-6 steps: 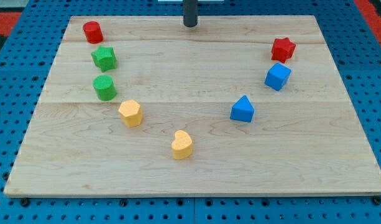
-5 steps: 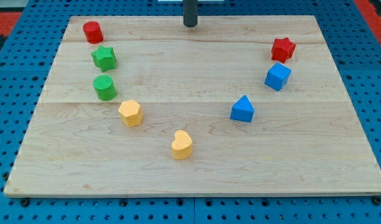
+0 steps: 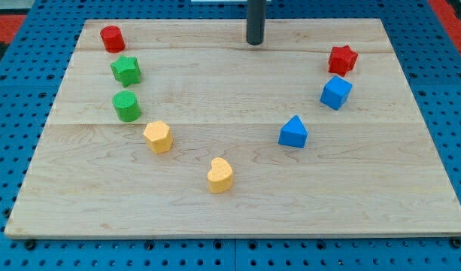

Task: Move the blue cube to the center of the board

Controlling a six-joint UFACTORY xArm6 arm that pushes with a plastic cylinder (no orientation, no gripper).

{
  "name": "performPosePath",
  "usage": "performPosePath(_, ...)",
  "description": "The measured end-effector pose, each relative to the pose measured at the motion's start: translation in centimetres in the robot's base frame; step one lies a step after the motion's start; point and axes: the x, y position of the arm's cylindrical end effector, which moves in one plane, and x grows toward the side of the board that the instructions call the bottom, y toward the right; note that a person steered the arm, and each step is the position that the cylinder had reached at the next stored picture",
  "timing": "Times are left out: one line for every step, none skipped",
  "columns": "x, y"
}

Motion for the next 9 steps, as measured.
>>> performPosePath(-1.9, 5.0)
performPosePath(-2.7, 11.6)
performPosePath(-2.9, 16.5)
performPosePath(-0.3, 21.1)
performPosePath(6.0, 22.6)
performPosePath(11.0, 19.6)
performPosePath(14.2, 18.3)
performPosePath(15.7, 10.0)
performPosePath(13.3, 9.3)
